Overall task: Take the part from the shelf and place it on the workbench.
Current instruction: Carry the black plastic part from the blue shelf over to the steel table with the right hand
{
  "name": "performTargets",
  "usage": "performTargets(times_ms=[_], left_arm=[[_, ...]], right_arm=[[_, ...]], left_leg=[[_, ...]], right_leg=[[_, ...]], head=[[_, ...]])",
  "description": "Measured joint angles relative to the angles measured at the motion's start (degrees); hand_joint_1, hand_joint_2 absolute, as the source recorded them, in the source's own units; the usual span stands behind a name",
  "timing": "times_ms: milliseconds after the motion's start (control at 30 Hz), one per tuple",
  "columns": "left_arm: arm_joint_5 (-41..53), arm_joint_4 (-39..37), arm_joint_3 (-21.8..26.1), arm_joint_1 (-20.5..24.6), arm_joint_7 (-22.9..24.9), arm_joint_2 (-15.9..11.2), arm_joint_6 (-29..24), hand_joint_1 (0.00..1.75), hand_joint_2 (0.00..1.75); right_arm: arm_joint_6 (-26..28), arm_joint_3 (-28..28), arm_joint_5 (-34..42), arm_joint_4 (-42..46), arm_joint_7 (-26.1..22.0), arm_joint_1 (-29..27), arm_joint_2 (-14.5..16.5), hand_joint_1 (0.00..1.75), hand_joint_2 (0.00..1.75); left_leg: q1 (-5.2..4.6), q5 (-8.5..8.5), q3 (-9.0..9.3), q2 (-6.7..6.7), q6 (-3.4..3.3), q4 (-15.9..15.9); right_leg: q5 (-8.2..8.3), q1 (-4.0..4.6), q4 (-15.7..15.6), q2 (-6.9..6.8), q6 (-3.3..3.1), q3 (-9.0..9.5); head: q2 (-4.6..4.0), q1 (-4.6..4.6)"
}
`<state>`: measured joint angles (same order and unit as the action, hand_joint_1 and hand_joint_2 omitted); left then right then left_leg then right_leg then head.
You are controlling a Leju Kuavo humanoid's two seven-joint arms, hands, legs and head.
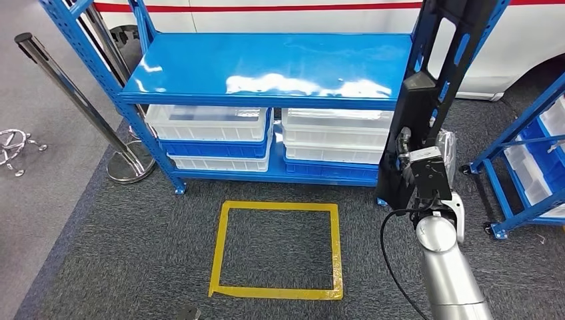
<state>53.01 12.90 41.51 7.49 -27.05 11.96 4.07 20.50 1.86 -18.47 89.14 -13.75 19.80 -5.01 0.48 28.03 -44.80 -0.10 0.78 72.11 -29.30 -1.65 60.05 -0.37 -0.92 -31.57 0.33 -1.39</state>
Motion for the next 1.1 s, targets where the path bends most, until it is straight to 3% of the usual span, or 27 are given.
performTargets(times_ms=[33, 67, 100, 167, 233, 333, 400, 433, 500, 533, 567, 633, 700, 733, 867, 1000, 1100], left_arm=[[-0.01, 0.0, 0.0, -0.02, -0.05, 0.0, 0.0, 0.0, 1.75], [-0.01, 0.0, 0.0, -0.05, -0.11, 0.0, 0.0, 0.0, 1.75], [-0.01, 0.0, 0.0, -0.06, -0.16, 0.0, 0.0, 0.0, 1.75], [-0.04, 0.0, 0.0, -0.02, -0.22, -0.03, -0.01, 0.0, 1.75], [-0.08, 0.0, 0.0, 0.04, -0.33, -0.09, -0.01, 0.0, 1.75], [-0.11, 0.0, 0.0, -0.07, -0.44, -0.15, -0.01, 0.0, 1.75], [-0.13, 0.0, 0.0, -0.03, -0.5, -0.14, -0.02, 0.0, 1.75], [-0.14, 0.0, 0.0, 0.03, -0.54, -0.12, -0.02, 0.0, 1.75], [-0.14, 0.0, 0.0, 0.09, -0.58, -0.1, -0.02, 0.0, 1.75], [-0.13, 0.0, 0.0, 0.08, -0.58, -0.09, -0.02, 0.0, 1.75], [-0.12, 0.0, -0.01, 0.06, -0.58, -0.08, -0.02, 0.0, 1.75], [-0.08, 0.0, -0.02, 0.04, -0.58, -0.06, -0.02, 0.0, 1.75], [-0.07, 0.0, -0.02, 0.07, -0.58, -0.05, -0.02, 0.0, 1.75], [-0.07, 0.0, -0.02, 0.09, -0.6, -0.06, -0.02, 0.0, 1.75], [-0.04, 0.0, -0.03, -0.04, -0.66, -0.07, -0.02, 0.0, 1.75], [-0.01, 0.0, -0.04, -0.03, -0.67, -0.07, -0.02, 0.0, 1.75], [-0.01, 0.0, -0.04, -0.04, -0.67, -0.07, -0.02, 0.0, 1.75]], right_arm=[[0.01, 0.0, -0.01, -0.03, 0.0, -0.01, 0.0, 1.75, 1.75], [0.01, 0.0, -0.01, -0.07, 0.0, -0.01, -0.01, 1.75, 1.75], [0.01, 0.0, -0.02, -0.09, 0.0, 0.0, -0.01, 1.75, 1.75], [0.02, 0.0, -0.02, -0.1, -0.01, 0.01, 0.01, 1.75, 1.75], [0.04, 0.0, -0.02, -0.13, -0.02, 0.02, 0.03, 1.75, 1.75], [0.05, 0.0, -0.02, -0.26, -0.02, -0.15, 0.06, 1.75, 1.75], [0.06, 0.0, -0.03, -0.27, -0.03, -0.15, 0.06, 1.75, 1.75], [0.07, 0.0, -0.04, -0.27, -0.04, -0.14, 0.05, 1.75, 1.75], [0.07, 0.0, -0.04, -0.36, -0.03, -0.25, 0.05, 1.75, 1.75], [0.07, 0.0, -0.04, -0.45, -0.03, -0.37, 0.05, 1.75, 1.75], [0.07, 0.0, -0.03, -0.55, -0.02, -0.46, 0.05, 1.75, 1.75], [0.07, 0.0, -0.01, -0.66, -0.02, -0.47, 0.05, 1.75, 1.75], [0.07, 0.0, 0.02, -0.66, -0.02, -0.32, 0.06, 1.75, 1.75], [0.06, 0.0, 0.02, -0.65, -0.01, -0.29, 0.07, 1.75, 1.75], [0.05, 0.0, 0.07, -0.62, 0.01, -0.32, 0.07, 1.75, 1.75], [0.05, 0.0, 0.07, -0.6, 0.0, -0.18, 0.07, 1.75, 1.75], [0.05, 0.0, 0.07, -0.61, 0.0, -0.16, 0.07, 1.75, 1.75]], left_leg=[[0.12, 0.74, -0.31, 0.01, 0.09, 2.23], [0.16, 0.43, 0.26, 0.01, 0.02, 2.38], [0.15, -0.71, 1.78, -0.02, -0.2, 0.47], [-0.16, -3.17, 6.48, -0.21, -1.03, -6.95], [-0.79, -3.9, 9.46, -0.4, -1.77, -12.2], [-1.32, -4.22, 10.31, -0.32, -2.53, -14.53], [-1.19, -4.78, 11.04, -0.1, -3.11, -16.31], [-1.07, -4.91, 11.28, 0.0, -3.25, -16.86], [-1.21, -4.89, 11.18, 0.02, -3.49, -16.68], [-1.25, -4.78, 11.05, 0.02, -3.58, -16.36], [-1.26, -4.63, 10.88, 0.01, -3.63, -15.93], [-1.13, -4.05, 10.35, -0.03, -3.46, -14.57], [-1.18, -3.22, 9.32, -0.14, -2.87, -12.58], [-1.24, -2.95, 8.81, -0.18, -2.57, -11.78], [-1.15, -2.5, 7.86, -0.2, -1.66, -10.61], [-0.46, 3.19, 4.84, -0.19, -0.42, -2.53], [-0.34, 4.13, 4.16, -0.19, -0.28, -0.73]], right_leg=[[0.08, 0.07, 0.11, -0.01, 0.02, -0.17], [0.17, 0.13, 0.18, 0.02, 0.06, -0.34], [0.25, 0.18, 0.23, 0.09, 0.1, -0.48], [0.39, 0.21, 0.17, 0.2, 0.27, -0.65], [0.69, 0.0, -0.15, 0.24, 0.83, -0.75], [1.05, -0.55, -0.9, 0.26, 1.89, -0.78], [-0.43, -0.43, 0.76, 0.28, 2.05, -1.63], [-1.96, -0.28, 3.32, 0.31, 1.96, -2.84], [-4.95, 0.01, 10.56, 0.42, 1.9, -6.41], [-5.38, 0.02, 13.24, 0.43, 2.02, -7.84], [-4.82, -0.04, 14.14, 0.41, 2.19, -8.48], [-1.16, -0.31, 9.78, 0.3, 2.58, -6.73], [1.01, -0.38, 4.25, 0.26, 2.59, -4.33], [1.23, -0.3, 3.0, 0.29, 2.4, -3.91], [1.61, -0.13, 2.74, 0.4, 1.0, -4.38], [2.2, -0.23, 2.55, 0.19, 0.11, -4.74], [2.26, -0.2, 2.56, 0.17, 0.05, -4.81]], head=[[0.0, 0.0], [0.0, 0.01], [0.0, 0.0], [0.0, 0.0], [0.0, 0.0], [0.0, 0.0], [0.0, 0.01], [0.0, 0.03], [0.0, 0.03], [0.0, 0.03], [0.0, 0.03], [0.0, 0.04], [0.0, 0.0], [0.0, -0.01], [0.0, -0.03], [0.0, -0.03], [0.0, -0.03]])
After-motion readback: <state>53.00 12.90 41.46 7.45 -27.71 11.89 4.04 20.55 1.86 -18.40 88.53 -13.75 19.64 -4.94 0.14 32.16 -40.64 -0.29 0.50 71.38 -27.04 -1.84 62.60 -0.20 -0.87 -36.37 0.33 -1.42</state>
